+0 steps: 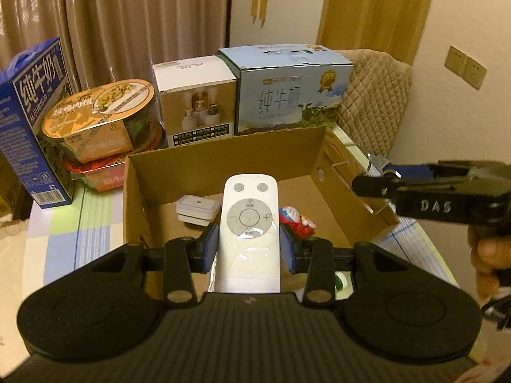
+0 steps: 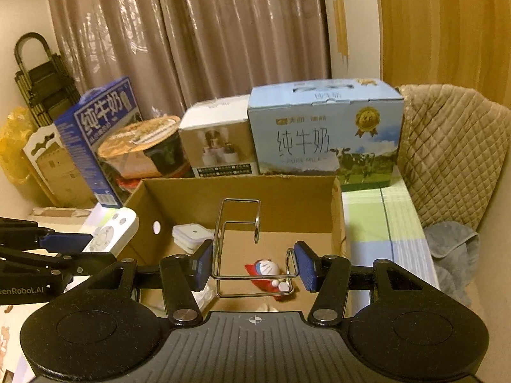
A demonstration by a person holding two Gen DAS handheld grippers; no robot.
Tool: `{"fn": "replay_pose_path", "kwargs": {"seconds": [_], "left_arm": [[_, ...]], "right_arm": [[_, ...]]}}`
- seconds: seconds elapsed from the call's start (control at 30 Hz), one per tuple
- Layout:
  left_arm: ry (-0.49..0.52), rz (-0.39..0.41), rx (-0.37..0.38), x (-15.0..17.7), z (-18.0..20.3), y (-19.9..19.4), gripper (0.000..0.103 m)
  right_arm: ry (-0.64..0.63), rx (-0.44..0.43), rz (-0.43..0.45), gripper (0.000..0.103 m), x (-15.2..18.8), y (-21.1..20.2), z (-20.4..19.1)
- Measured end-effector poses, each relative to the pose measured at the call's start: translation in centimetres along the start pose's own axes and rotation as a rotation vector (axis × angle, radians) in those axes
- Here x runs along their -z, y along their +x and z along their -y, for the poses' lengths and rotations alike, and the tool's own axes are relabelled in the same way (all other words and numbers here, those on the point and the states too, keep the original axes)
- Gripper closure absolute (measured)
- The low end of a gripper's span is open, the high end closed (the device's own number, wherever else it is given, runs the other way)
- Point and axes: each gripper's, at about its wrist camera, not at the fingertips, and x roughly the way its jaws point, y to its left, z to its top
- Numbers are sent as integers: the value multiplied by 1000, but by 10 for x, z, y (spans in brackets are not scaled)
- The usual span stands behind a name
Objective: Organize rigid objects
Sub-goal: 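Carry the remote and the wire rack into the cardboard box with both tools, then open the left tool to drop the remote while the right tool releases the rack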
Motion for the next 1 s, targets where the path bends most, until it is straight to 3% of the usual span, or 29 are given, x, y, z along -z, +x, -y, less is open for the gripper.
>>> {"fn": "replay_pose_path", "kwargs": {"seconds": [0.43,1.0], "left_arm": [[-16,-30,-45,-10,-20,50,68],[-29,-78,-105,3,-47,98,67]], "right_arm": [[37,41,-49,52,3,44,14],[47,69,-97,52,17,78,29]]}}
